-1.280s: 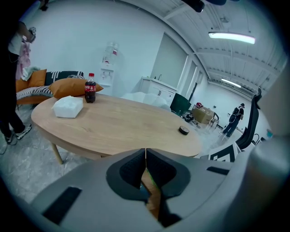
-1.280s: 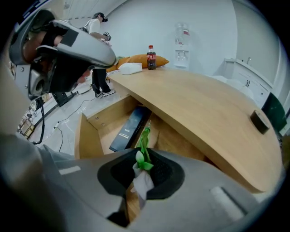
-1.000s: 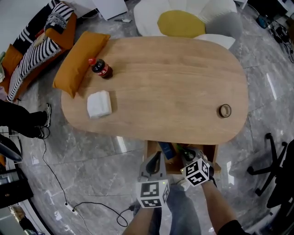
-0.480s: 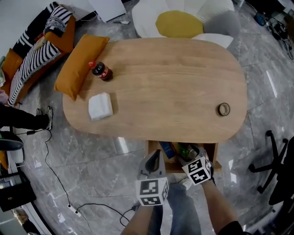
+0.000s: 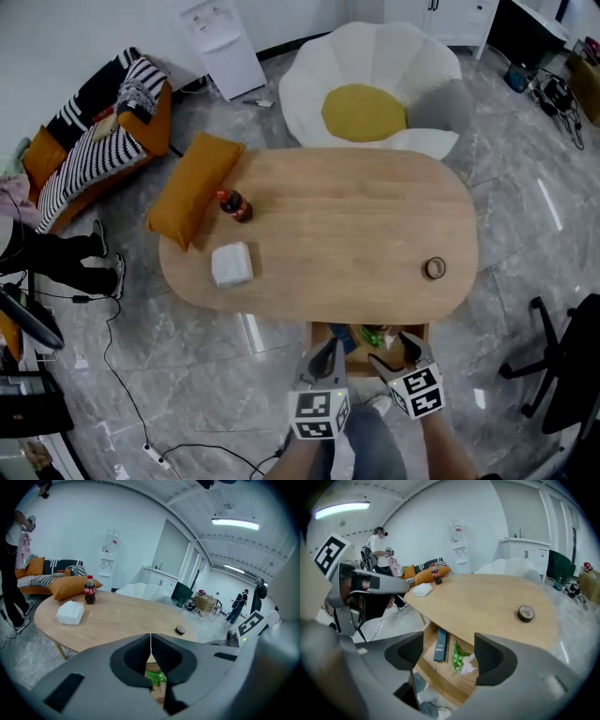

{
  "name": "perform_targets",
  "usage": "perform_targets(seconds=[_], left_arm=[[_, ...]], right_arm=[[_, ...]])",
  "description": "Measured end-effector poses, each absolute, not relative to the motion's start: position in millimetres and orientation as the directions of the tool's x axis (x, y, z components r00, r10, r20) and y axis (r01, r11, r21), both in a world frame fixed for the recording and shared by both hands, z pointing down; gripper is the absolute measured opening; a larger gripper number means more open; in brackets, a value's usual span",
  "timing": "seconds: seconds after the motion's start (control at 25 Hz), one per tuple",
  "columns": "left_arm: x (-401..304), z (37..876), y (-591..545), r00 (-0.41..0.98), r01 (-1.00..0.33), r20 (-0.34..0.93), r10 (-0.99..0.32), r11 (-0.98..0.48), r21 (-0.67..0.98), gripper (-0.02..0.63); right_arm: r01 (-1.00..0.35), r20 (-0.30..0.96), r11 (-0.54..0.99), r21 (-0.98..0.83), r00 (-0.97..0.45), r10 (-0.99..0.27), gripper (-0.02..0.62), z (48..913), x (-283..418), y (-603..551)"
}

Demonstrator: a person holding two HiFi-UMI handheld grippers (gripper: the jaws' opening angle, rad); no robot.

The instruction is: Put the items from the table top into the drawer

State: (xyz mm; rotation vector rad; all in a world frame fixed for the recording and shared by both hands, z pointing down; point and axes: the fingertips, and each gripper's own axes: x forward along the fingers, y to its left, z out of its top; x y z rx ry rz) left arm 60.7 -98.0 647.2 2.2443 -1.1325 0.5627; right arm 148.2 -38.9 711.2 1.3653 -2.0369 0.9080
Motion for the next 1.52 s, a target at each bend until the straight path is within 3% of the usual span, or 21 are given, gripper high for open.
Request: perform_targets(seconds=[0.48, 0.96, 1.28, 1.52], left_arm=[[67, 506, -125, 0.615, -0.786, 0.447, -0.649, -0.552, 0.280, 0.015], [81, 402, -125, 0.682, -0.731, 0.324, -0.655, -0.624, 0.277, 0.015], [73, 359, -132, 0.693, -0.721, 0.254, -0.675, -0.638, 0.271, 0.015], [85, 334, -125, 0.723, -0.690, 0.215, -0.656, -0.678, 0.254, 0.015]], right_arm=[[-0.954, 0.549, 0.259, -0.151, -0.299, -0.781, 0.330, 525, 169, -89], [-0.948, 0.458, 0.257, -0.185, -0.315, -0.831, 0.325, 418, 157, -93], [-0.969, 0.376, 0.203, -0.142, -0.242, -0.894, 0.210, 369, 155, -88], [-0.956, 0.364, 0.279, -0.093, -0.293, -0.884, 0.180, 349, 139, -87]])
